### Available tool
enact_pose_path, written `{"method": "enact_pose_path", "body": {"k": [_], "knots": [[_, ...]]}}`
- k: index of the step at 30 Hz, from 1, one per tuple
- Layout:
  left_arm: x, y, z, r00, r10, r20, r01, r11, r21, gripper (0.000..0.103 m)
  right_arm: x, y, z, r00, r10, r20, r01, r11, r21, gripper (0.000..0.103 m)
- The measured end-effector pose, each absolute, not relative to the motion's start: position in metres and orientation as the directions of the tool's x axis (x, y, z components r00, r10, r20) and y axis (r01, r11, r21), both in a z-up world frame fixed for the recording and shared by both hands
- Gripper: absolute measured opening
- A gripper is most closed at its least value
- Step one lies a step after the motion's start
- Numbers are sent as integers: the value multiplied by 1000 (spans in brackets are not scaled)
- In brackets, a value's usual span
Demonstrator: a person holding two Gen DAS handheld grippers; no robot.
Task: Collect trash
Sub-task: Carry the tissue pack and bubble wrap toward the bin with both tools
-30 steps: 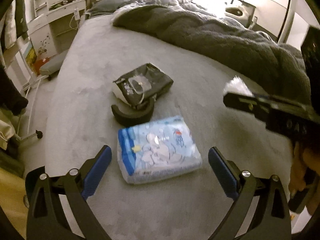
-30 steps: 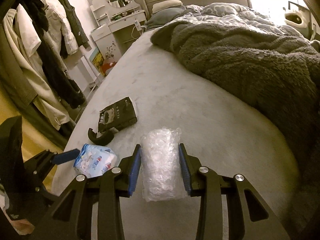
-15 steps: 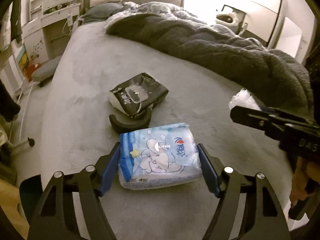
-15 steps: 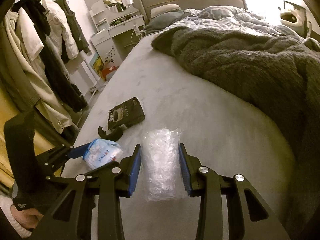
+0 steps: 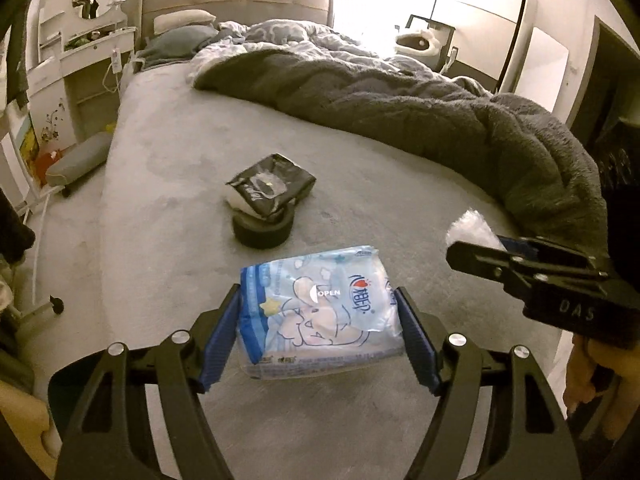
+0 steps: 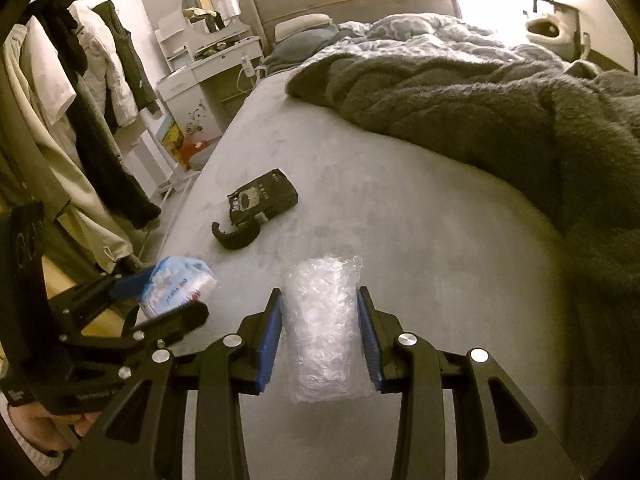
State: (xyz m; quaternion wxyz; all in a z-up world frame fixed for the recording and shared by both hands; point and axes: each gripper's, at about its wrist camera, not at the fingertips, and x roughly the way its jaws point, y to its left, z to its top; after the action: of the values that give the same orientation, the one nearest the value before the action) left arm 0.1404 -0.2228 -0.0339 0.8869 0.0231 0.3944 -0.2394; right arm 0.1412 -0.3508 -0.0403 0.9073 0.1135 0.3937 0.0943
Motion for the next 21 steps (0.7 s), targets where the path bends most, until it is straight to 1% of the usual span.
{"method": "enact_pose_path", "body": {"k": [9, 14, 21], "knots": [[126, -174, -24, 611, -386, -691, 398, 904, -154, 76, 123, -298, -25, 711, 219, -668, -91, 971, 222, 37], [121, -139, -21, 641, -352, -682, 356, 924, -142, 76, 121, -268, -20, 716, 218, -663, -113, 974, 198, 37], [121, -90, -26, 660, -296, -691, 280, 950, -141, 76, 121, -223, -15, 712, 251, -656, -170, 968, 186, 37]]}}
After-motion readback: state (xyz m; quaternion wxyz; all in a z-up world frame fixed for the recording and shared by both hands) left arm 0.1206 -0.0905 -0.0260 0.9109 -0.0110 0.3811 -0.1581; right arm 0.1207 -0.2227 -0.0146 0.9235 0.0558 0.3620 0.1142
